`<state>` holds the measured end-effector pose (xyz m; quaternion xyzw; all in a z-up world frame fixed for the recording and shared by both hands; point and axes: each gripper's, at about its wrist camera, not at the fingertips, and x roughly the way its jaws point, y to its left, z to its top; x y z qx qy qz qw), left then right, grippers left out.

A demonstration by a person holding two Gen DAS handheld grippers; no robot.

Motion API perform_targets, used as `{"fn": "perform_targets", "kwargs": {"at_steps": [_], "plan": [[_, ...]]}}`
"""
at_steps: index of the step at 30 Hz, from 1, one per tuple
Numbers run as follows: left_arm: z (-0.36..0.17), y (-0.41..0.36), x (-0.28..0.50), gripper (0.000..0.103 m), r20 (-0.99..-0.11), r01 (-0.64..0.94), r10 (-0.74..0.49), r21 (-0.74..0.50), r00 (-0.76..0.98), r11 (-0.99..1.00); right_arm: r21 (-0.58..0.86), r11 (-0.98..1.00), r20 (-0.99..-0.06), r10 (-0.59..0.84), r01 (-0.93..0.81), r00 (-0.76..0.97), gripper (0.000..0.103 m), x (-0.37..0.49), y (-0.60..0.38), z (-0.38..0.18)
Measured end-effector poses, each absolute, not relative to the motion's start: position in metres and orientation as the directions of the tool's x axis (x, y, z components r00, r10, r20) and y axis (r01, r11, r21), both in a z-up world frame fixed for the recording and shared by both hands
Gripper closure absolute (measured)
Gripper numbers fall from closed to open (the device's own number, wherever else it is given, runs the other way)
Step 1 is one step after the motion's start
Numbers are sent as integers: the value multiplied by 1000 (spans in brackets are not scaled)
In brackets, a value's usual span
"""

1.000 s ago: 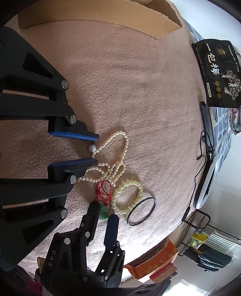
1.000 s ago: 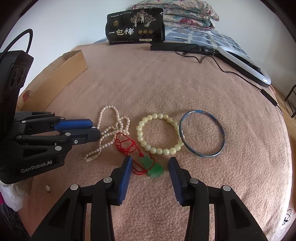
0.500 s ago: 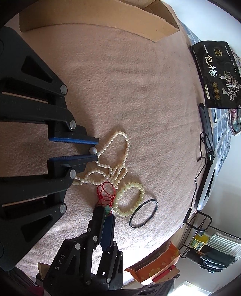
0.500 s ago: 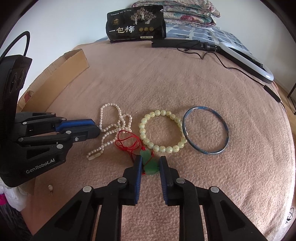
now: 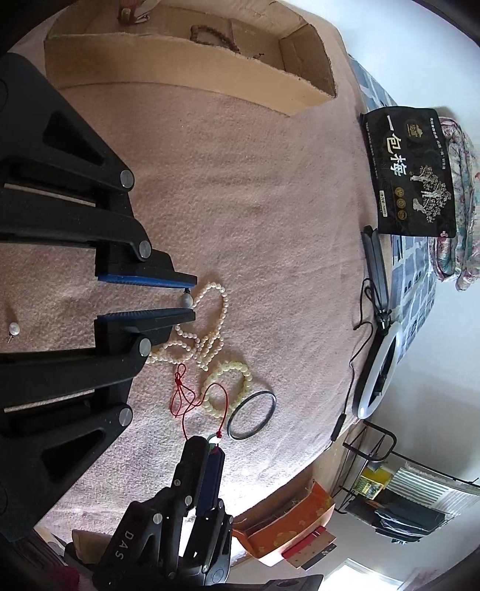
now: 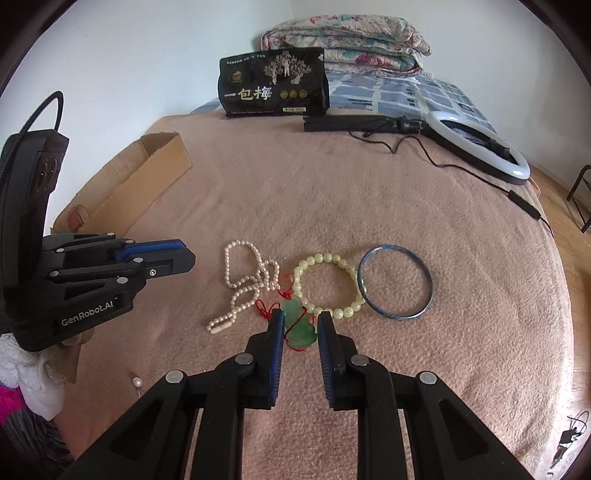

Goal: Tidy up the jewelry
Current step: 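Lift and carry the pearl necklace with the left gripper while the right carries the pendant toward the box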

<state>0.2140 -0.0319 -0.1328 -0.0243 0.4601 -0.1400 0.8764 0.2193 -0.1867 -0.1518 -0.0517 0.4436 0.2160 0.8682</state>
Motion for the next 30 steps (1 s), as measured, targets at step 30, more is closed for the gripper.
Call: {"fn": "perform_targets", "kwargs": {"at_steps": [30], "plan": [[-49,69,165,94,-659,116,-229,-211,717,971,154,867,-608,461,-474,646,86,193,-122,-42]]}}
